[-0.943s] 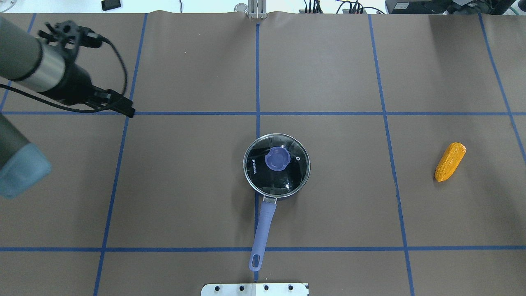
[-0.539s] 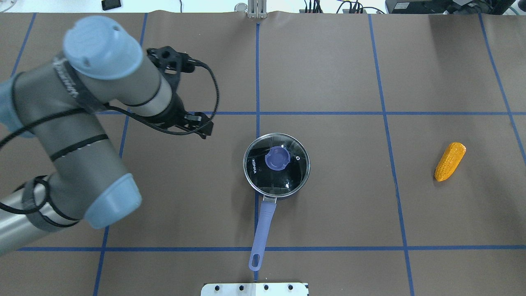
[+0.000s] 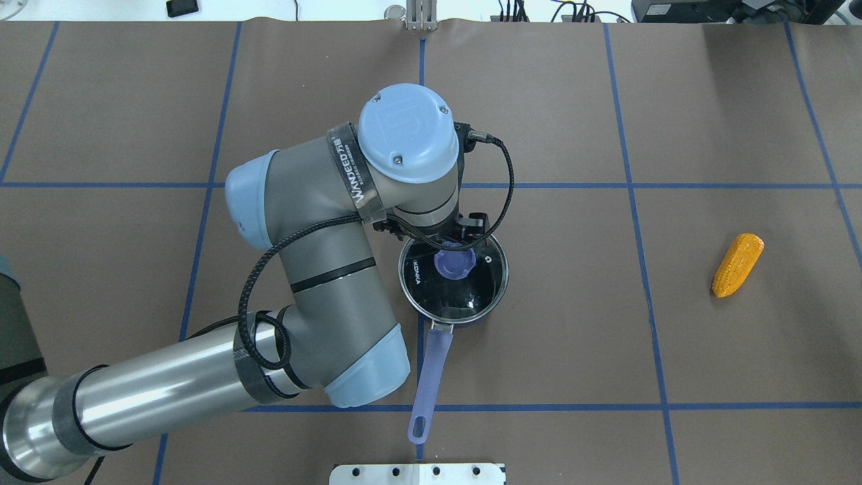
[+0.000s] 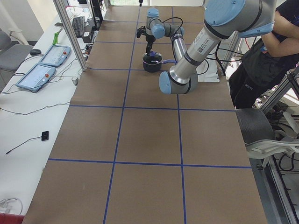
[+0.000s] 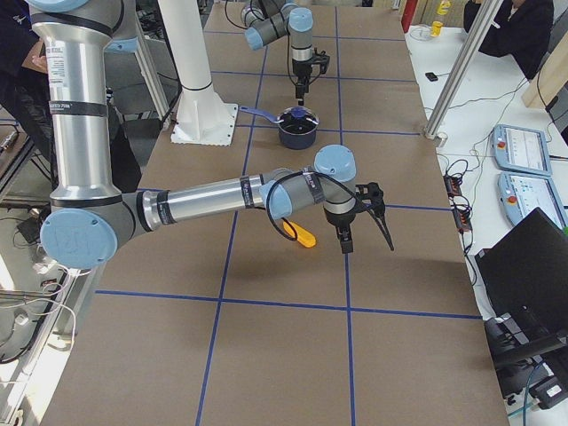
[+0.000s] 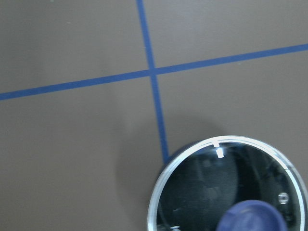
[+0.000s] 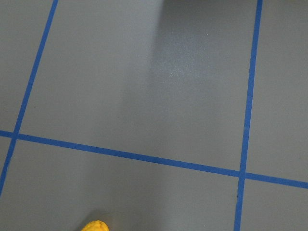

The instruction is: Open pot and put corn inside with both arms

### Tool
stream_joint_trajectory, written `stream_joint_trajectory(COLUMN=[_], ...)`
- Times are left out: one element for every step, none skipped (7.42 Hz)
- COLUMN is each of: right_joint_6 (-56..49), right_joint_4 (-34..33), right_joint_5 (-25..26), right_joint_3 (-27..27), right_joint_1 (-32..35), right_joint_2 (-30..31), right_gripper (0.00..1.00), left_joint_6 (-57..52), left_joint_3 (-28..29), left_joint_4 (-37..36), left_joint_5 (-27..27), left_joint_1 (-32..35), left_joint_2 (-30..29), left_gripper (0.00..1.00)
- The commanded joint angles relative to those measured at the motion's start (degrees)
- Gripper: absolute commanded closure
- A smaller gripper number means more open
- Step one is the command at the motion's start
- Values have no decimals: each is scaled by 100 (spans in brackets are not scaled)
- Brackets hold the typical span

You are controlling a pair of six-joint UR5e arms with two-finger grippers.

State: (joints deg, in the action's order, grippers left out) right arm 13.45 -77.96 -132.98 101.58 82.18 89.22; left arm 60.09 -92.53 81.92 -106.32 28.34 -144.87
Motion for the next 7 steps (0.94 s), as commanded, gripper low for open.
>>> stream_joint_trajectory(right_joint_6=[0, -9, 0, 0, 0, 0, 0], right_joint_4=[0, 0, 0, 0, 0, 0, 0], right_joint_5=[0, 0, 0, 0, 0, 0, 0], right_joint_3=[-7, 2, 2, 2, 2, 2, -6], right_joint_1=[0, 0, 0, 0, 0, 0, 0], right_joint_2=[7, 7, -1, -1, -1, -10, -10], right_gripper=[0, 0, 0, 0, 0, 0, 0], left_joint_6=[-50, -85, -233, -243, -244, -244, -252], left_joint_3=[567, 657, 658, 658, 632, 623, 614], left_joint_4=[402, 482, 475, 466, 466, 466, 466], left_joint_5=[15, 24, 24, 33, 33, 33, 33], left_joint_1=[-91, -127, -127, -127, -136, -136, -136], left_joint_2=[-207, -225, -208, -182, -147, -138, -138], left_gripper=[1, 1, 1, 2, 2, 2, 2])
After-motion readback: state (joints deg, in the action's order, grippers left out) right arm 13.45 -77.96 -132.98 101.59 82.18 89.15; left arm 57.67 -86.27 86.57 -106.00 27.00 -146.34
